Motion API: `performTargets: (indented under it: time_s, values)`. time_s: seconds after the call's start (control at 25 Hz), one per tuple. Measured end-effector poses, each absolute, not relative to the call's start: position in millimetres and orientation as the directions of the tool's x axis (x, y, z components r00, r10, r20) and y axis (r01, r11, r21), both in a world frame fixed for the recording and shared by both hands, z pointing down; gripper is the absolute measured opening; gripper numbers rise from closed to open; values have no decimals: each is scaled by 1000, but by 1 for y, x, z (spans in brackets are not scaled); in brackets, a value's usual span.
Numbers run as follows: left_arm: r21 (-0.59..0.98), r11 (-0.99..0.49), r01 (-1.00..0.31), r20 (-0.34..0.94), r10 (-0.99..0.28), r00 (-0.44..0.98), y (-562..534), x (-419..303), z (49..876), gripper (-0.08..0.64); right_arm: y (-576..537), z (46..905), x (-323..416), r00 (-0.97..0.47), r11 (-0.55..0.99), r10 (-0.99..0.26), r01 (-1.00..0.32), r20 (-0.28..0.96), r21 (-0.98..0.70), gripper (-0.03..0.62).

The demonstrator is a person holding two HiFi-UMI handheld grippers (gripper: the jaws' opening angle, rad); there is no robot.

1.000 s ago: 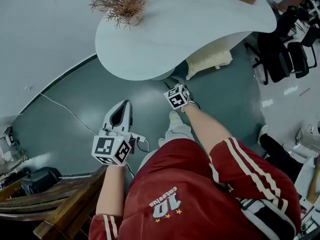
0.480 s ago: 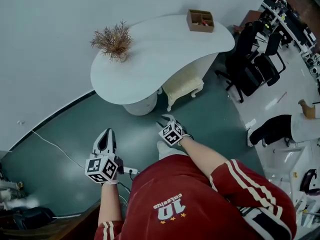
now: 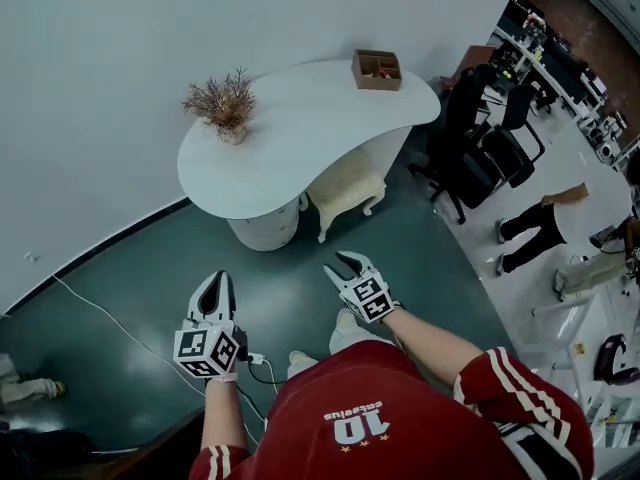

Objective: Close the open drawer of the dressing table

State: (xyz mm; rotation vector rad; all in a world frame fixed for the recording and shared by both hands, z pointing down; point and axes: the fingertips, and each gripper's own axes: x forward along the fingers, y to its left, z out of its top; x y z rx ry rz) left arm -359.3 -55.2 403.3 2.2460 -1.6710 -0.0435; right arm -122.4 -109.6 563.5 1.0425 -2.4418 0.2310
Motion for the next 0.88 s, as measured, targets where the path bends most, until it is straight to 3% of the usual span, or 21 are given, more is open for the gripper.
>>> performTargets:
  time_s: [0.36,0.88]
  values:
    - [247,-225,-942,123,-958,261,-16,-302,368,0,-121,455,-55,-649,654,-707,-751,282,-91,152]
    - [123,-67,-990,12,-998,69,-4,-164,291,-2,-161,320,107,-716,721,-675,-692,176,-50,120]
